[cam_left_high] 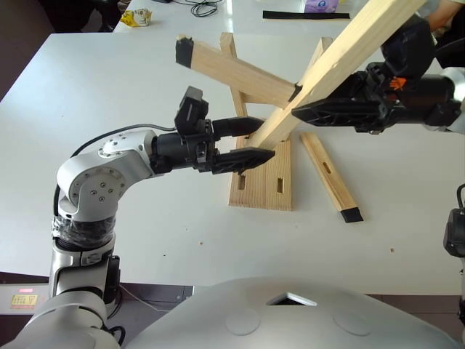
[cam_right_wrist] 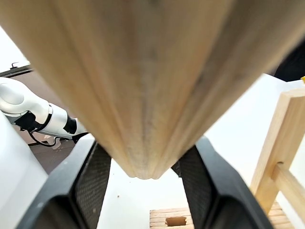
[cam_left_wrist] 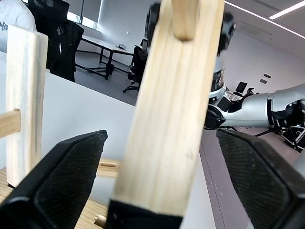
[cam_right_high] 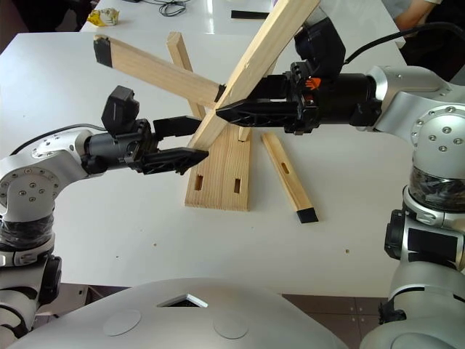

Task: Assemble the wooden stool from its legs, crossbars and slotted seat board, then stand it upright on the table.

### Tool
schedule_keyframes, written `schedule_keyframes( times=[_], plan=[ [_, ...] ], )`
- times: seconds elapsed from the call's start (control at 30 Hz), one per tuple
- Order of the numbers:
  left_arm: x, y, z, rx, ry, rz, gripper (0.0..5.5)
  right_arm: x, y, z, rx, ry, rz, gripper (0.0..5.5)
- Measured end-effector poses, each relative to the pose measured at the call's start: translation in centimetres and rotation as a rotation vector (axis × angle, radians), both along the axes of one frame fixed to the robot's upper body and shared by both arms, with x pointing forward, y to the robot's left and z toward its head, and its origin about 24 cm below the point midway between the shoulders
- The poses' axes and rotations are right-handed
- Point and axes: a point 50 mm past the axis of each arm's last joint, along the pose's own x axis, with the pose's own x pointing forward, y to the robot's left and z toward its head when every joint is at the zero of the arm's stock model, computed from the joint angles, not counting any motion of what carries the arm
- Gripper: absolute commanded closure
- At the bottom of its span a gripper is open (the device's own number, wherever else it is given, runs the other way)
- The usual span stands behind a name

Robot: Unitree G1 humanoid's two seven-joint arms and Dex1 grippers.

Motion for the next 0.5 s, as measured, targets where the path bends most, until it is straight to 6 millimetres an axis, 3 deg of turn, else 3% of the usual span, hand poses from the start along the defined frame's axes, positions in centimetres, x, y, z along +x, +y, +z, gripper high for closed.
schedule_keyframes(
  times=[0.17, 0.33, 0.5],
  plan=[
    [0.2, 0.1, -0.4, 0.021, 0.001, 0.029, 0.11, 0.7, -0.2, 0.9, 0.026, -0.048, -0.041, 3.44],
    [0.9, 0.7, -0.6, 0.034, -0.017, 0.084, 0.1, 0.5, -1.6, 1.6, -0.035, -0.133, -0.103, 3.44],
    [0.7, 1.8, -1.1, 0.045, -0.022, 0.128, 0.1, -0.5, -2.9, -0.8, -0.209, -0.172, -0.164, 3.44]
  ],
)
